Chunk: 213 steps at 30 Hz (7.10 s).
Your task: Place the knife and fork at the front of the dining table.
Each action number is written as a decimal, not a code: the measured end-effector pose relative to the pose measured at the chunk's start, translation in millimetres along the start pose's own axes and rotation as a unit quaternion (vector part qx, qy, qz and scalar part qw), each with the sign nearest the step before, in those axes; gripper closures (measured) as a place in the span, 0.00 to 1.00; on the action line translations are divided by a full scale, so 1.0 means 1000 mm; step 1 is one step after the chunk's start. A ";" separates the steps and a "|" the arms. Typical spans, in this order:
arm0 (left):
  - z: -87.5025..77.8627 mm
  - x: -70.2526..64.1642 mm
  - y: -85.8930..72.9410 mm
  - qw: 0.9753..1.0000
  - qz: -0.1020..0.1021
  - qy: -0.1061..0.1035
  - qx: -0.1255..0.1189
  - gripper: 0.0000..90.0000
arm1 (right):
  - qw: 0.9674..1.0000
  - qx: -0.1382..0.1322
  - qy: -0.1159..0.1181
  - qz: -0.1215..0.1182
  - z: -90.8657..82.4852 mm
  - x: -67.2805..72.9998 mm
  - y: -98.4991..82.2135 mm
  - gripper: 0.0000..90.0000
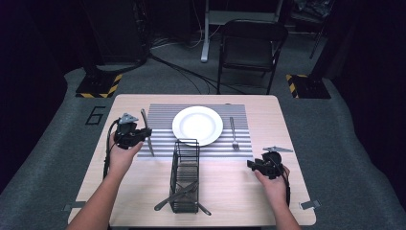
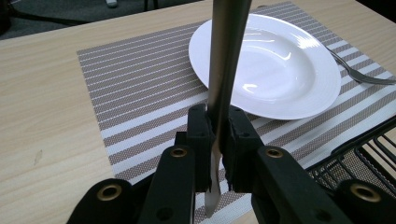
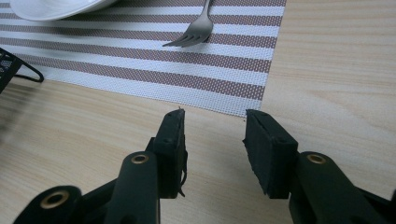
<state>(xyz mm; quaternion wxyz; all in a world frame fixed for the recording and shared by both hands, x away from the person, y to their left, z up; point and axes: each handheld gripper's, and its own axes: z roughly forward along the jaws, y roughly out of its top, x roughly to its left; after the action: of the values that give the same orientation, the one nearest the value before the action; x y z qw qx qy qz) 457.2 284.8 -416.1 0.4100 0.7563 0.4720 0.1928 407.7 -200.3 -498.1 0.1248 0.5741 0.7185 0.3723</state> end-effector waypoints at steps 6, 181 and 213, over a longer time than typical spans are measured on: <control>0.000 -0.002 0.005 0.999 0.007 0.032 0.020 0.91 | 1.000 0.002 0.001 0.003 0.001 0.001 0.000 0.64; -0.015 0.016 -0.032 0.998 -0.043 0.040 0.012 0.46 | 1.000 -0.008 0.007 -0.017 0.001 0.015 -0.001 0.61; -0.017 0.013 -0.125 0.999 -0.016 0.014 0.026 0.44 | 1.000 -0.007 0.005 -0.026 0.003 0.015 -0.003 0.60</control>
<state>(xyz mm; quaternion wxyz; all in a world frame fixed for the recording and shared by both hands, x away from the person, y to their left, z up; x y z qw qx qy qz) 382.5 331.3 -507.4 0.3864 0.7562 0.4949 0.1844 402.5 -186.0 -498.7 0.1342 0.5527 0.7311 0.3768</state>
